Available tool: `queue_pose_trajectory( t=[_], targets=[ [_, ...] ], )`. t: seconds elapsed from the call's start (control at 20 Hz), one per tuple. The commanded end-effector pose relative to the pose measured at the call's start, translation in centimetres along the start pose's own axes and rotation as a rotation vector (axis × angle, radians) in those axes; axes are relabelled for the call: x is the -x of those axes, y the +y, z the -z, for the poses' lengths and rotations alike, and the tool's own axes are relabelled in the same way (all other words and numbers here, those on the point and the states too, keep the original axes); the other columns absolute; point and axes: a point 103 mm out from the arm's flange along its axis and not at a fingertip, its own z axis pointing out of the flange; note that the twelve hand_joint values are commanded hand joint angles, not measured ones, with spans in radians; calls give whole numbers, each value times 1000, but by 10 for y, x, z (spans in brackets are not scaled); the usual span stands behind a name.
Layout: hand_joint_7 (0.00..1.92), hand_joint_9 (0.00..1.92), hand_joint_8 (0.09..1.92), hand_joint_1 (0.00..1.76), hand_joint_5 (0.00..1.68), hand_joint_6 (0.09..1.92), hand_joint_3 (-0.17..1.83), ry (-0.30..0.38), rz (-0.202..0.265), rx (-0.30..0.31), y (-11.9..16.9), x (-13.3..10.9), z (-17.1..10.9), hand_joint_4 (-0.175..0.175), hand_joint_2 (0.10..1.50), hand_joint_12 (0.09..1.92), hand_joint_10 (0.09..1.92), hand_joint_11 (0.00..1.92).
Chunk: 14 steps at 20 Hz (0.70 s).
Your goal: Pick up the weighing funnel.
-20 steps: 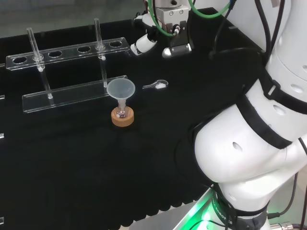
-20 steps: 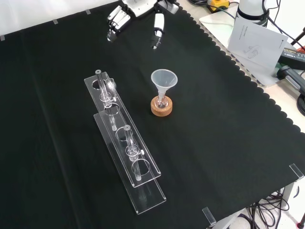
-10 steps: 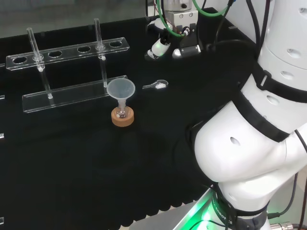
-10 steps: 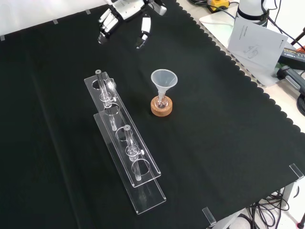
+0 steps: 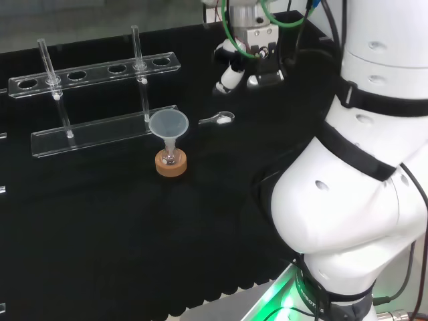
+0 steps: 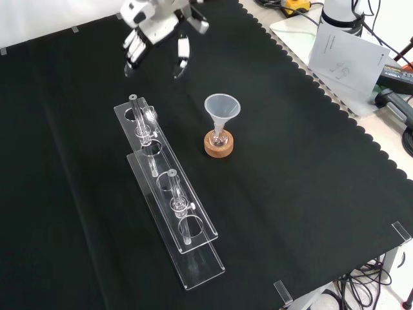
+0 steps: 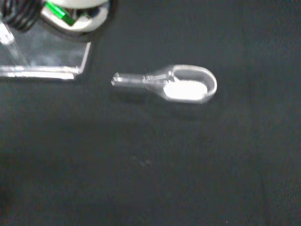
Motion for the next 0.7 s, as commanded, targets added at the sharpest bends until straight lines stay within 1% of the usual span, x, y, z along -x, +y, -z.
queue_pose_trajectory(
  t=[0.05,0.3,0.5,0.7],
  targets=[
    [311,497,661,881,488,87,594,-17,50,-91,49,9,-53,-22,588,1368,603,273],
    [332,512,665,884,535,87,601,-35,46,-119,61,8,-66,-17,582,1367,603,278],
    [351,536,668,888,564,87,605,-71,45,-131,67,11,-75,-15,578,1364,604,288],
    [371,561,670,892,580,87,608,-71,54,-141,68,15,-78,-14,575,1360,604,296]
  ],
)
